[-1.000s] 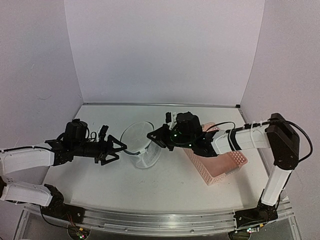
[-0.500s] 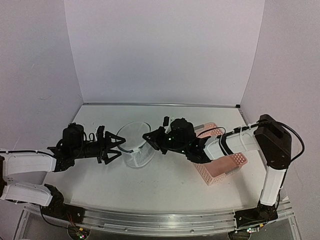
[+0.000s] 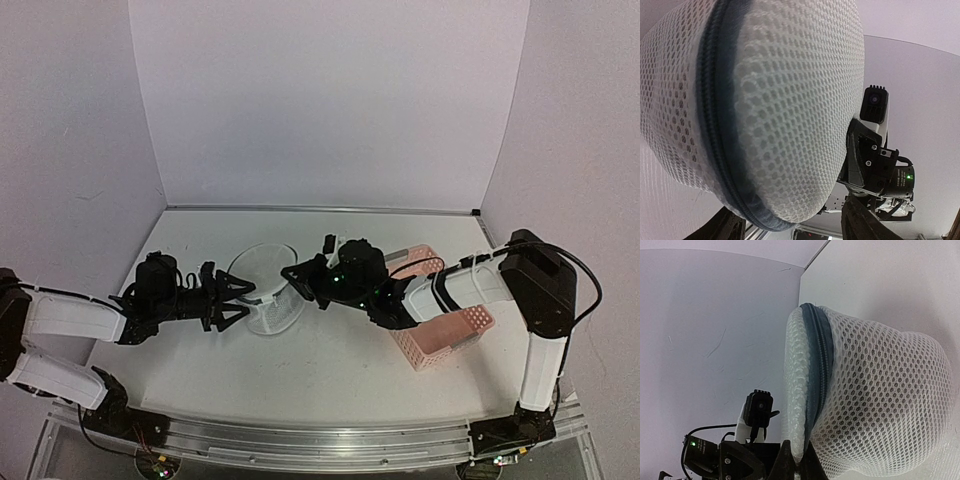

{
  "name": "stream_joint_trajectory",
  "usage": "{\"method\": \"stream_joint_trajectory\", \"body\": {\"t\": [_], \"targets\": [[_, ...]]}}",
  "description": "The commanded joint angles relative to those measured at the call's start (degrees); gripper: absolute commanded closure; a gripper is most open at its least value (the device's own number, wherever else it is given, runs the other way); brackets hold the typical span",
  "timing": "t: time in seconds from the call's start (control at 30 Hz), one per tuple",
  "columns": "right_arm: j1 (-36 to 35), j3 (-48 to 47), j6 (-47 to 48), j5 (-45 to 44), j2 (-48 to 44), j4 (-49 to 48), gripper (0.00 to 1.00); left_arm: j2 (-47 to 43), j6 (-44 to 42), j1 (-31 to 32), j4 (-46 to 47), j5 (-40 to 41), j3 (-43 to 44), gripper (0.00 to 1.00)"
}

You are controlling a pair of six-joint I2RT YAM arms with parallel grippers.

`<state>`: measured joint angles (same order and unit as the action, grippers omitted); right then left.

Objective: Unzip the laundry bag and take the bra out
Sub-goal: Pass from the right arm to the left, then pick up the zipper from the laundry bag.

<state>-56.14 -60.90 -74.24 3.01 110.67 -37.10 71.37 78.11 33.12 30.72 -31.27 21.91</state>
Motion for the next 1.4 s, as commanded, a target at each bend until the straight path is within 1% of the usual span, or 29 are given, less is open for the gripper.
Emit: {"method": "stream_joint_trajectory", "body": {"t": [0.0,0.17,0.33,0.37,0.43,0.47,0.6,0.73,0.87,0.93,1.13,1.23,1.37], "targets": [[-0.51,-2.49,-0.66,1.51,0.06,-5.99,1.00,0.65,1.43,0.27,5.56,0.57,0.51,0.37],[-0.53,-2.00,-0.82,3.02,0.09,-7.37,1.00,2.56,1.18,0.27,6.08,0.78,1.15,0.58],[-0.55,-0.68,-0.85,3.66,-0.69,-8.27,1.00,4.09,0.77,0.26,6.26,0.60,2.36,0.74],[-0.54,-0.51,-0.82,3.91,-0.72,-8.33,1.00,4.26,0.67,0.27,6.27,0.57,2.53,0.79],[-0.60,-0.21,-0.91,4.57,-0.73,-8.55,1.00,4.30,0.35,0.27,6.23,0.68,2.85,0.96],[-0.61,0.00,-0.91,4.99,-0.72,-8.58,1.00,4.30,0.19,0.32,6.28,0.80,2.94,1.00],[-0.62,1.45,-0.17,5.85,-0.80,-8.92,1.00,4.06,-0.05,0.27,6.26,1.03,3.26,1.00],[-0.52,3.66,2.98,6.36,-2.71,-8.92,0.87,4.38,0.07,0.27,6.27,1.53,3.48,1.00],[-0.49,6.59,6.71,5.64,-5.46,-7.37,0.70,4.72,0.53,0.27,6.16,2.48,3.98,1.00],[-0.48,8.25,8.11,5.36,-6.72,-6.92,0.65,4.79,0.78,0.23,6.12,3.02,4.22,1.00],[-0.52,12.84,14.80,3.87,-12.07,-3.54,0.56,4.92,2.12,0.27,6.18,5.32,4.55,1.00],[-0.98,11.46,20.66,4.92,-13.16,0.76,0.53,5.10,3.02,0.32,6.12,6.26,4.76,1.00],[-1.73,9.94,28.77,4.94,-12.85,3.41,0.51,5.18,3.73,0.32,6.13,7.37,5.06,1.00]]}}
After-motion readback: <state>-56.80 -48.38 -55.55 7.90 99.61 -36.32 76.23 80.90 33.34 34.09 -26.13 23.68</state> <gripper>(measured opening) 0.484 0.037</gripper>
